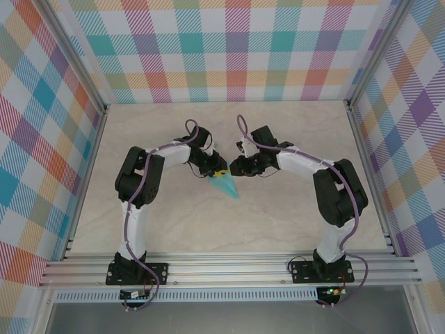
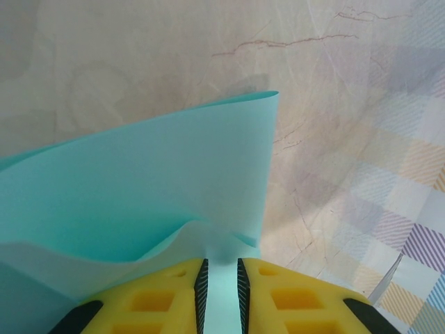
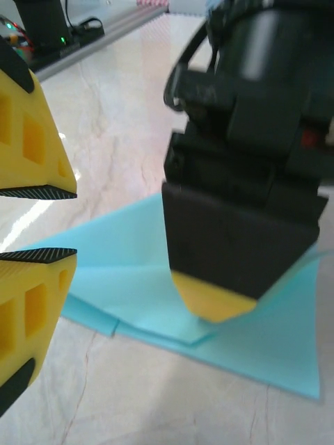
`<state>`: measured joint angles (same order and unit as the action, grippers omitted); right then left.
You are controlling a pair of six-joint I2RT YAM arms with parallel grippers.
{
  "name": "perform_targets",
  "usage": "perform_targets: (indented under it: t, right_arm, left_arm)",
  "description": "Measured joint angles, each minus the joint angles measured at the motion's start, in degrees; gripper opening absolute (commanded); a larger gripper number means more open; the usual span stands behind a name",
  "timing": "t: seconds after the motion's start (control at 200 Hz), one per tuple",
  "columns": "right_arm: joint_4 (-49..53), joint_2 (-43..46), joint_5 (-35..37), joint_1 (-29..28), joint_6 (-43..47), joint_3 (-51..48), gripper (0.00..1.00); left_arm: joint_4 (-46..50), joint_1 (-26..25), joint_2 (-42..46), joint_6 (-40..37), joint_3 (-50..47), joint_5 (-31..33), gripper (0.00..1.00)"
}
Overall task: Fold a paper plane with a square sheet of paper (fold left side to right side)
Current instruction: Fourth fold the wing at the center of the table.
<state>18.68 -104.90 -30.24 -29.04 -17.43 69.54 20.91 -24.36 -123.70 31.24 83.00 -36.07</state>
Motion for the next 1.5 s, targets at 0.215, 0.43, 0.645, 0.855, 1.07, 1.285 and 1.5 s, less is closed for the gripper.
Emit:
perform_targets:
  t: [0.215, 0.43, 0.645, 0.855, 1.07, 1.285, 1.5]
  right_arm:
    - [-1.14, -3.19, -3.08, -2.19, -1.64, -0.92, 0.26]
    - [-0.57, -6.78, -3.48, -2.86, -1.64, -0.92, 0.26]
    - [-0.13, -7.89, -3.43, -2.86, -1.62, -1.36, 0.26]
    - [0.28, -7.89, -3.17, -2.86, -1.40, -2.43, 0.26]
    - [1.22, -7.91, -2.21, -2.91, -0.57, -2.43, 0.22]
    - [3.26, -7.91, -0.92, -3.13, 0.76, -2.54, 0.20]
    - [3.50, -7.89, 0.15, -3.48, 2.10, -3.13, 0.17]
  left_arm:
    - [-0.13, 0.00, 0.02, 0.00, -0.15, 0.00, 0.21]
    - [-0.13, 0.00, 0.02, 0.00, -0.15, 0.00, 0.21]
    - [-0.13, 0.00, 0.04, -0.02, -0.15, 0.00, 0.21]
    - [-0.11, 0.00, 0.02, -0.20, -0.15, 0.07, 0.21]
    - [-0.09, 0.00, 0.02, -0.22, -0.15, 0.11, 0.21]
    - [-0.09, 0.00, 0.02, -0.22, -0.15, 0.11, 0.21]
    - [-0.02, 0.00, 0.02, -0.63, -0.13, 0.13, 0.21]
